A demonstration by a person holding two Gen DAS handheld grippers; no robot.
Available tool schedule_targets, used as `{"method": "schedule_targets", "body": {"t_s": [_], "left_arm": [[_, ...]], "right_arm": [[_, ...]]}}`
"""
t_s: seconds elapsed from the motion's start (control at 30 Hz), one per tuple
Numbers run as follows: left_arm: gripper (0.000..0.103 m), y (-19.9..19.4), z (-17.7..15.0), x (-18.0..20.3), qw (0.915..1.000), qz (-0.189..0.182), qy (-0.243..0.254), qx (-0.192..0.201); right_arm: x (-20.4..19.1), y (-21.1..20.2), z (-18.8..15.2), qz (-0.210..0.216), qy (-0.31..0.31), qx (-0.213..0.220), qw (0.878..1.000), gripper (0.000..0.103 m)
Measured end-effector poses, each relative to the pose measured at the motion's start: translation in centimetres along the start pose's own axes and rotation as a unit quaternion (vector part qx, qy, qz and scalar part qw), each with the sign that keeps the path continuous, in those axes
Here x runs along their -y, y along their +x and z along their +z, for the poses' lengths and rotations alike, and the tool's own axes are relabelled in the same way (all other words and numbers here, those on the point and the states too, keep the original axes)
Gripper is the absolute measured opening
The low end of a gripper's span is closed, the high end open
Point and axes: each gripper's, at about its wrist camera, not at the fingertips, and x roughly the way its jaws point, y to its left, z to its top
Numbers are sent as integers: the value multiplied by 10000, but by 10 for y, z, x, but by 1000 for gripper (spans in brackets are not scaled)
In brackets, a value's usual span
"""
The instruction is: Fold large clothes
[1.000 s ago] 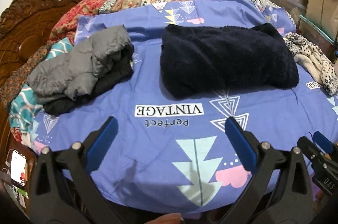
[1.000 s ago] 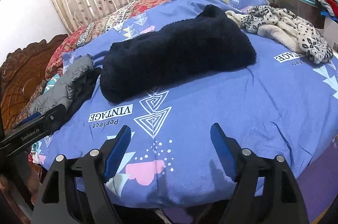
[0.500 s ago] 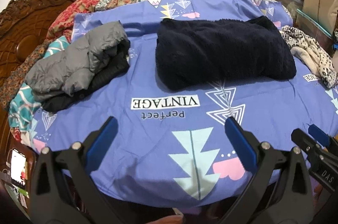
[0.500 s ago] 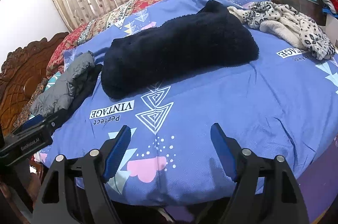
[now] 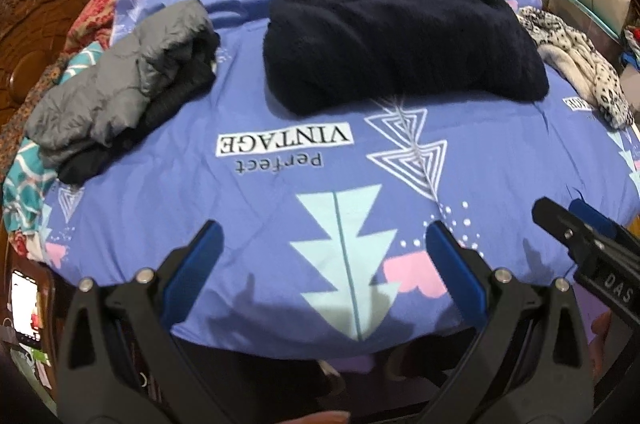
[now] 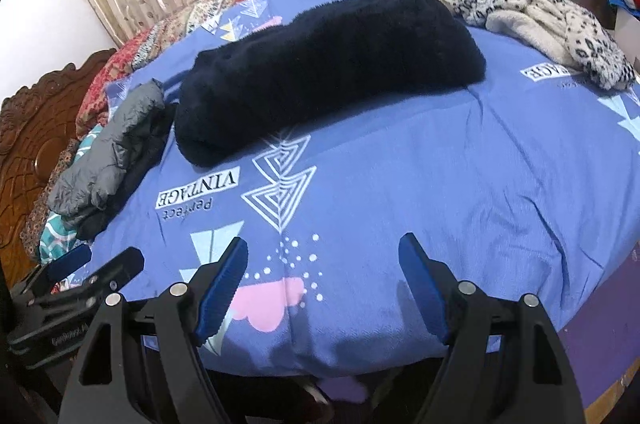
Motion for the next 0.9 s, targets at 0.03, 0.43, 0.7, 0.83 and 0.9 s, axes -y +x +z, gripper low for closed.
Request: {"method": "schedule_targets", "body": {"t_s": [0.03, 0.43, 0.7, 0.83, 0.9], "left_arm": [[97, 0, -1, 1, 10000, -21, 13, 7], [97, 0, -3, -9, 9997, 11, -239, -112], [97, 4, -6, -9, 9993, 22, -219, -293], [97, 0, -6, -8, 9995, 1, -201, -254], [97, -1, -6, -8, 9996, 41, -198, -218]], "right_arm": [[0, 0, 0, -1, 9, -5, 10000, 94], [3, 6, -3, 64, 73, -128, 9999, 94], [2, 7, -4, 83, 83, -163, 9998, 94], [2, 8, -4, 96, 95, -196, 9997, 94], [2, 9, -5, 101, 87, -208, 9997, 94]]}}
